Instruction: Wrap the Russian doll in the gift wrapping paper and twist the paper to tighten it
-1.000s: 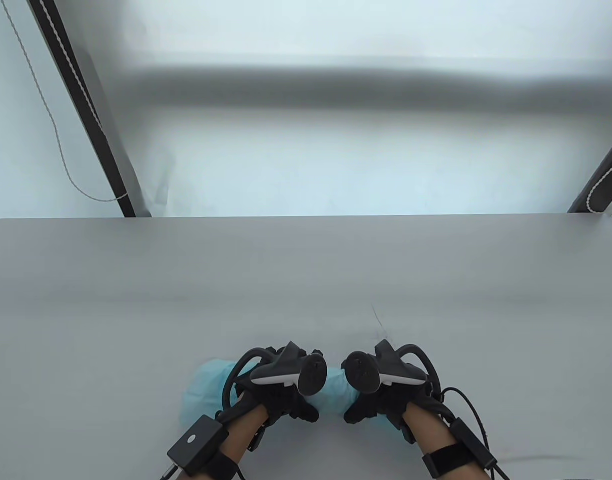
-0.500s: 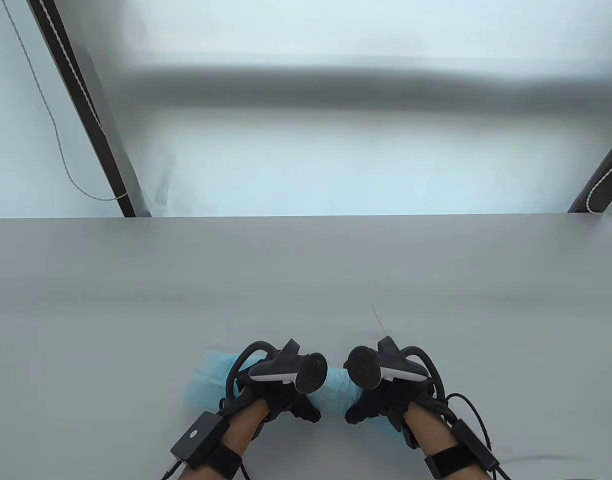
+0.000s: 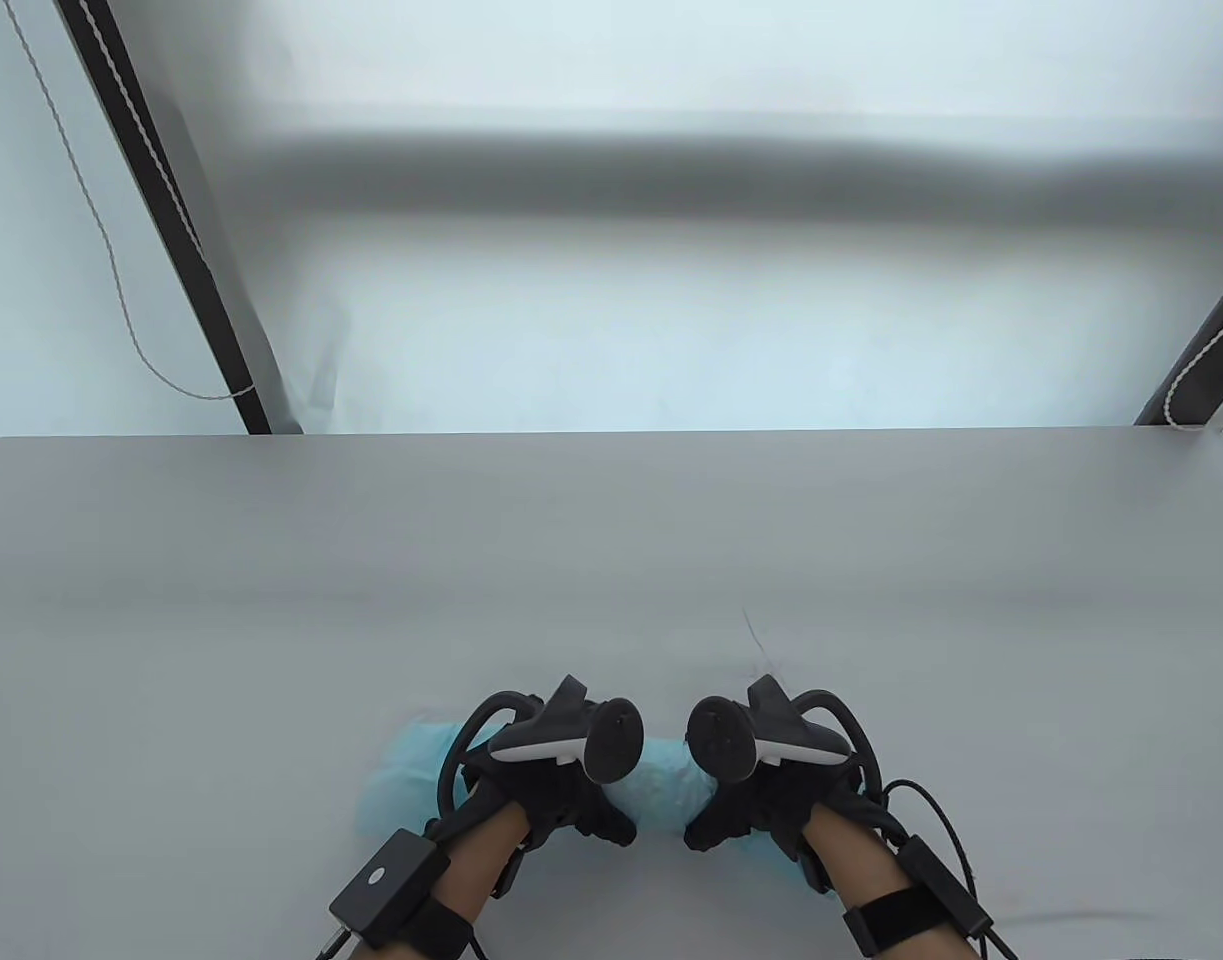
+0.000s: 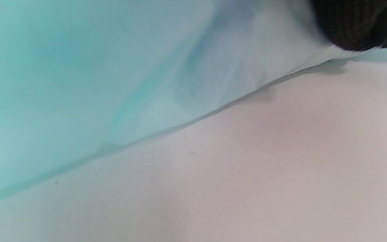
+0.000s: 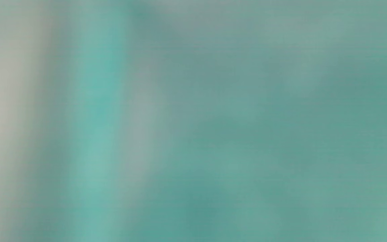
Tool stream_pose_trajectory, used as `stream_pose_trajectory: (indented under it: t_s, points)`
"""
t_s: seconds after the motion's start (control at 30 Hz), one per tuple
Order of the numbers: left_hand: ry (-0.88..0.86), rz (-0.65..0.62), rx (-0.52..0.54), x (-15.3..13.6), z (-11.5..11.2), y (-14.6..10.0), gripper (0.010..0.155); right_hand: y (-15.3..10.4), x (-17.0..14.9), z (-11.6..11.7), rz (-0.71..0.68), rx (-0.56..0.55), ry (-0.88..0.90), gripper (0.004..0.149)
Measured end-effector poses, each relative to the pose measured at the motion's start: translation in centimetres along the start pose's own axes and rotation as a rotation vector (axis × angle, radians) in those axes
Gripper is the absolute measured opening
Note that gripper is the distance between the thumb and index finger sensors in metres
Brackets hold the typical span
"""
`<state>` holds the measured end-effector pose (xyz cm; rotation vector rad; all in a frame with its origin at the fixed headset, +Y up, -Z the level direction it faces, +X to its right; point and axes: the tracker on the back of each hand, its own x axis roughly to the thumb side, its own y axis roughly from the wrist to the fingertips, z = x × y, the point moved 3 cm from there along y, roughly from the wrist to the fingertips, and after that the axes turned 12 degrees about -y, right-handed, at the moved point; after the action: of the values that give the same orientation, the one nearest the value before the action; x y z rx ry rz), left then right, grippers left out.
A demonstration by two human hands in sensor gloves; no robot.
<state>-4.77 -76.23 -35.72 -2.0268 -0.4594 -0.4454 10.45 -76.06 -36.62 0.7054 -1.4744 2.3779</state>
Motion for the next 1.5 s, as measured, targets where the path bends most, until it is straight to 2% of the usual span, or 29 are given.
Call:
stream_pose_trajectory:
  t_s: [0.07, 0.13, 0.27, 0.37, 0.5, 0.57, 0.67, 0.8, 1.0, 1.13, 1.2, 1.3, 1.33, 1.4, 1.5]
  points:
    - [0.086, -0.005, 0.035, 0.6, -0.1, 0.1, 0.114, 0.1, -0.4, 0.2, -0.006, 0.015, 0.067, 0.105]
    - [0.094, -0.033, 0.068, 0.8, -0.2, 0.2, 0.115, 0.0, -0.7, 0.2, 0.002, 0.049, 0.085, 0.105]
    - [0.026, -0.084, 0.09, 0.4, 0.3, 0.4, 0.111, -0.5, -0.6, 0.1, 0.025, -0.024, 0.021, 0.105]
    - [-0.014, -0.054, 0.009, 0.1, 0.8, 1.0, 0.111, -0.7, -0.1, -0.3, 0.033, -0.097, -0.099, 0.107]
    - [-0.255, -0.044, -0.104, -1.7, 0.3, 1.5, 0.111, -0.8, 1.2, -0.6, 0.028, -0.199, -0.289, 0.11]
    - [-0.295, -0.047, -0.12, -2.0, 0.0, 1.3, 0.111, -0.7, 1.7, -0.8, 0.015, -0.217, -0.341, 0.11]
    - [-0.249, -0.043, -0.108, -1.8, -0.2, 1.0, 0.111, -0.8, 1.4, -0.7, 0.002, -0.222, -0.286, 0.105]
    - [-0.123, -0.029, -0.02, -0.6, 0.2, 0.2, 0.112, -0.5, 0.7, -0.6, 0.008, -0.12, -0.152, 0.103]
    - [0.117, 0.01, 0.056, 0.9, 0.3, 0.4, 0.115, 0.1, -0.6, 0.0, 0.028, 0.008, 0.051, 0.103]
    - [0.087, -0.041, 0.109, 0.6, 0.6, 0.4, 0.112, -0.1, -0.8, 0.2, 0.03, -0.031, 0.049, 0.104]
    - [0.054, -0.035, 0.085, 0.3, 0.8, 0.7, 0.113, -0.3, -0.7, 0.0, 0.059, -0.066, -0.024, 0.106]
    - [-0.033, 0.001, -0.027, -0.4, 1.0, 1.2, 0.112, -0.3, 0.0, -0.3, 0.078, -0.121, -0.172, 0.109]
    - [-0.123, 0.012, -0.072, -1.0, 0.8, 1.3, 0.112, -0.4, 0.4, -0.4, 0.082, -0.148, -0.24, 0.111]
    - [-0.211, 0.006, -0.078, -1.7, 0.5, 1.3, 0.112, -0.4, 0.9, -0.5, 0.072, -0.178, -0.274, 0.111]
    - [-0.216, 0.006, -0.104, -1.9, 0.3, 1.0, 0.112, -0.4, 1.1, -0.6, 0.044, -0.195, -0.27, 0.107]
